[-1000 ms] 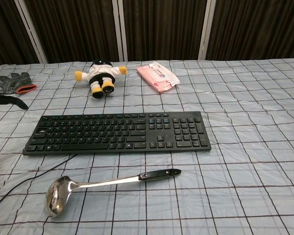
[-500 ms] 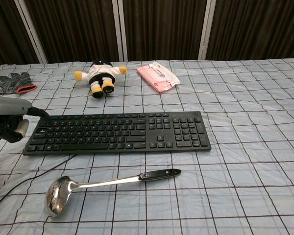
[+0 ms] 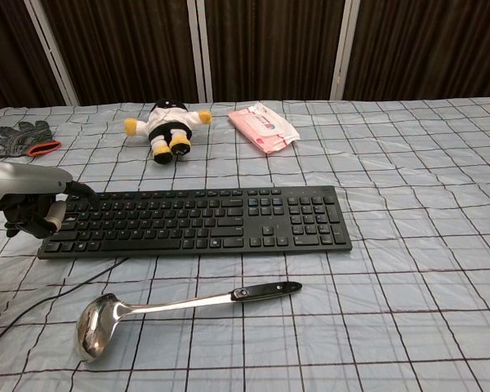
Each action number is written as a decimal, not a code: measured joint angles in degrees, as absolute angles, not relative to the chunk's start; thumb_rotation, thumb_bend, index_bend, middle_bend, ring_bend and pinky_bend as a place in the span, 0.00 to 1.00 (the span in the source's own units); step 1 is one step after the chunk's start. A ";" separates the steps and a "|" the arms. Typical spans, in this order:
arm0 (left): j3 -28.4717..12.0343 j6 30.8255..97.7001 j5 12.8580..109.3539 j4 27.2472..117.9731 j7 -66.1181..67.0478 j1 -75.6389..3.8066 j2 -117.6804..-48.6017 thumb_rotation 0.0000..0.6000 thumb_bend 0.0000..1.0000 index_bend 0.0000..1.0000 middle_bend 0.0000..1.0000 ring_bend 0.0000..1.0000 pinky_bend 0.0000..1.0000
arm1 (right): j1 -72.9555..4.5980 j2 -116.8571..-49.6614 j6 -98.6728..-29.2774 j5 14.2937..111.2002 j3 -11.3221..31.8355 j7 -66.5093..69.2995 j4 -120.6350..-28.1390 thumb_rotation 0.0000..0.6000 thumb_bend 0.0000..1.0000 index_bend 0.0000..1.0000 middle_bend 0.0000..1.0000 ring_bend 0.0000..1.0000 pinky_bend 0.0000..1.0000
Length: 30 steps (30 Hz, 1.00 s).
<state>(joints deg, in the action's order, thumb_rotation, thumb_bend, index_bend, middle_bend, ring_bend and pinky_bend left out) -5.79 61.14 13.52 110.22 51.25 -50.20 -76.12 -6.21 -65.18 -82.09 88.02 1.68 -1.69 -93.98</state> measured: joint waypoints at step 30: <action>-2.67 61.44 9.59 105.33 50.44 -54.97 -80.51 1.00 1.00 0.12 0.91 0.80 0.57 | -6.19 -65.19 -82.13 87.77 1.88 -1.21 -94.12 1.00 0.09 0.04 0.00 0.00 0.00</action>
<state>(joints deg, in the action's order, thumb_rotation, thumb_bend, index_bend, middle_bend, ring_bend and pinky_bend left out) -2.67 61.44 9.59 105.33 50.44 -54.97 -80.51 -6.19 -65.19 -82.13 87.77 1.88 -1.21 -94.12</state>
